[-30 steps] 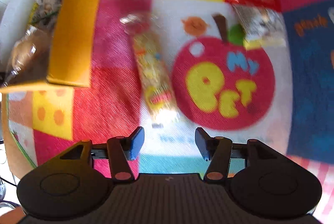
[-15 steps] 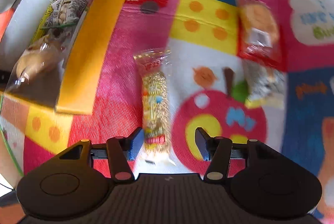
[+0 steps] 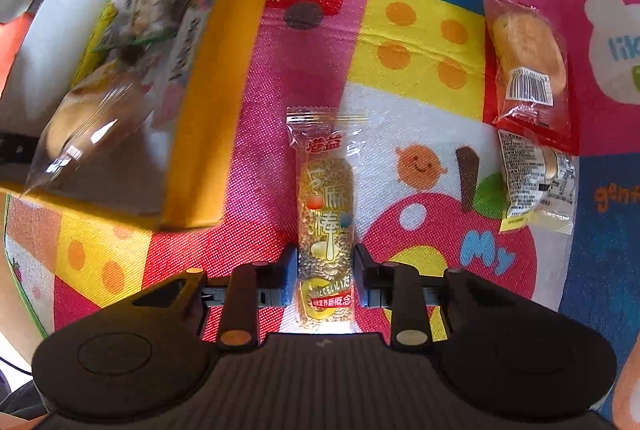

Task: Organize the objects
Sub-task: 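Close the right gripper on the cereal bar and lift it, then carry the cereal bar into the yellow box and release it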

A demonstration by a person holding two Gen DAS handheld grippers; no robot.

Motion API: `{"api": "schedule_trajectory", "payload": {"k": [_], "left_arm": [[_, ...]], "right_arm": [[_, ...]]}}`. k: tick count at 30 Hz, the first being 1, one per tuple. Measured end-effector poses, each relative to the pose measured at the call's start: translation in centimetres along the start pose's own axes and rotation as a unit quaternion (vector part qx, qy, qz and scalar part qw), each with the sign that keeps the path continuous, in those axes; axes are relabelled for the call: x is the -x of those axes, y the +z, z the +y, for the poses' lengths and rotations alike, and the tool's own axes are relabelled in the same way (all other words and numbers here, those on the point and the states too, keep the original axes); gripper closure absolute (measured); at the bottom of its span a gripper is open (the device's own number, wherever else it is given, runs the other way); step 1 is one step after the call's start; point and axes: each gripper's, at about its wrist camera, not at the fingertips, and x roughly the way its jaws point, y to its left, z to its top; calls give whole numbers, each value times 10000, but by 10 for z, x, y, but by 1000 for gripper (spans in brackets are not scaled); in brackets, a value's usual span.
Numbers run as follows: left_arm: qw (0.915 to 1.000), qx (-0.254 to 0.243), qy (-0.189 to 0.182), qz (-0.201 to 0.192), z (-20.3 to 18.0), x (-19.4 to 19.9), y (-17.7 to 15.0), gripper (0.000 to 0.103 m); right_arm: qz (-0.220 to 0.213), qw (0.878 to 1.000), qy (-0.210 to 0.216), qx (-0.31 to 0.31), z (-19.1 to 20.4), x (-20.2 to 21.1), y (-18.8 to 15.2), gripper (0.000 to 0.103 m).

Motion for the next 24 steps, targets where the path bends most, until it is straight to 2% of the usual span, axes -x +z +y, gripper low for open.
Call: {"api": "schedule_trajectory", "payload": {"k": [3,6,12,14,19,24], "left_arm": [[9999,-97,43,5,-2,1,0,95],[9999,-125,21,32,1,3,0,95],[9995,-300,-32,17,1,1,0,94],[9994,-340,-94,19,3,2,0,94],[9994,-282,-172,29,8,2,1,93],[9990,-406,-204,6,8,3,0,93]], "right_arm": [[70,9998,1,-166,-2,6,-6,75],[145,9988,136,-450,-2,28,-20,75],[214,9913,802,-1025,7,100,-53,75],[170,9913,812,-1022,14,122,-57,75],[-263,9931,698,-901,29,185,-59,75],[-433,9930,733,-817,40,223,-52,75]]}}
